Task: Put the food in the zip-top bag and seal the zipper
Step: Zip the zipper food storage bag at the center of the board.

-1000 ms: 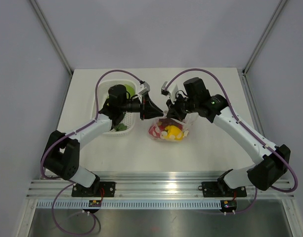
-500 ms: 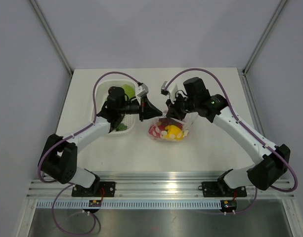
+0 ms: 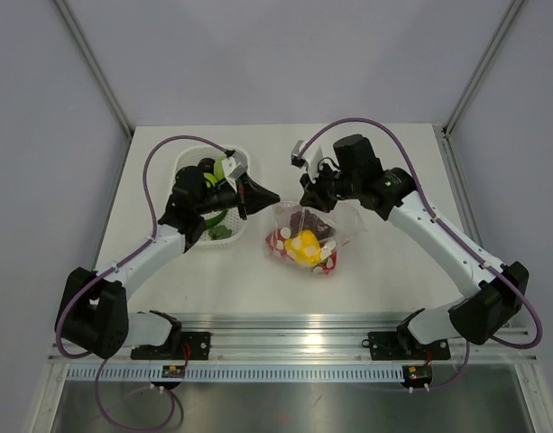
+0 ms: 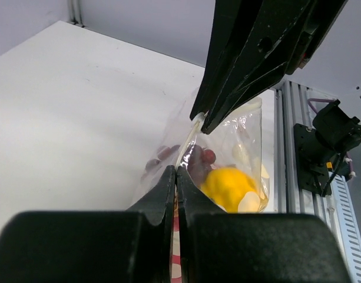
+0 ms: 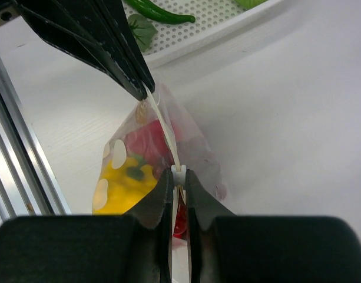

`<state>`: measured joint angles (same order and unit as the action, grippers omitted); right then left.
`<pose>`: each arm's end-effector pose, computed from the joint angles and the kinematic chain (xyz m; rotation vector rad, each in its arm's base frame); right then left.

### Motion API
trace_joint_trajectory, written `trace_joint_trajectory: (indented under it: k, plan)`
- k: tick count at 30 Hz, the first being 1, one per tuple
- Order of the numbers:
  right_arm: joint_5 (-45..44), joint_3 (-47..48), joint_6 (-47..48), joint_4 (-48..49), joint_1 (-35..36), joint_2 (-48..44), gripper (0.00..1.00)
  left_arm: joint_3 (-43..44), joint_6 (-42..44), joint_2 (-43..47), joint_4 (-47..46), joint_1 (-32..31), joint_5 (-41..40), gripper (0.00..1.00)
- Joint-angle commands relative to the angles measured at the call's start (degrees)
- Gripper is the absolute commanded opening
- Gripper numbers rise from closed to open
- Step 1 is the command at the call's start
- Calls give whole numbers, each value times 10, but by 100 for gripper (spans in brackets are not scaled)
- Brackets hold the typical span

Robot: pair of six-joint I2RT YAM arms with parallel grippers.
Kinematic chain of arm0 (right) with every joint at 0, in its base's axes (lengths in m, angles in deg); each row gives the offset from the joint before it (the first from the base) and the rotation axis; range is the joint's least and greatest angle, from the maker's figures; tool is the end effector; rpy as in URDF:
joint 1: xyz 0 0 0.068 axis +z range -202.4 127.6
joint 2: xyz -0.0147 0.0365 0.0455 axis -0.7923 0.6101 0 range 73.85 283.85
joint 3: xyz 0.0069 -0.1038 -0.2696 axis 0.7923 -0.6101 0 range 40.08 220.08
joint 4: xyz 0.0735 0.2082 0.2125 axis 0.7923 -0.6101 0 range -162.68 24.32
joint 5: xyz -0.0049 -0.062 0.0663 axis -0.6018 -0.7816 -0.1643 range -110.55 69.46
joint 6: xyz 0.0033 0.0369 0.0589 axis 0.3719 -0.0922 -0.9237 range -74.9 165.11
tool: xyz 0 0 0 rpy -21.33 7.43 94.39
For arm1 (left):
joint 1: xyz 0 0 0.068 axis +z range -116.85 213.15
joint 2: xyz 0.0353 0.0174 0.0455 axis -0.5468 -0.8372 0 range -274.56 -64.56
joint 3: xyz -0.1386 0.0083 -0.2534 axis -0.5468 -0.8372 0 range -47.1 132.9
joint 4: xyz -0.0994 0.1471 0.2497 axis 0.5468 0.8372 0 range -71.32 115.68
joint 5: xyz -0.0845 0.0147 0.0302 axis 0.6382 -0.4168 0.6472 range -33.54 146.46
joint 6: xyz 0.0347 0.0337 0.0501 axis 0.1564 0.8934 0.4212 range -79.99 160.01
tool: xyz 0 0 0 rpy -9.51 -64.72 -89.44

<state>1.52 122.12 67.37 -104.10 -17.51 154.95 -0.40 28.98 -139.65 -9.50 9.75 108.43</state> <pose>0.2899 0.2281 0.3787 -1.2459 1.8420 0.5490 0.2966 -0.1771 0.2979 0.9038 1.4418 -1.1639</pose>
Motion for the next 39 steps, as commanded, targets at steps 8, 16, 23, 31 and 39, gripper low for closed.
trace_joint_trajectory:
  k: [8,16,23,31,39]
  plan:
    - [-84,6,19,-19,-11,-31,0,-6,1,21,-38,41,-50,0]
    - [-44,15,19,-23,-11,-25,0,11,-8,-7,-62,37,66,64]
    - [-7,-2,20,-3,-11,-42,0,10,119,4,-48,15,110,81]
    - [18,-7,9,7,-11,-43,0,114,268,-47,102,10,144,73]
    - [32,-7,7,9,-11,-26,0,153,310,-94,175,-27,144,63]
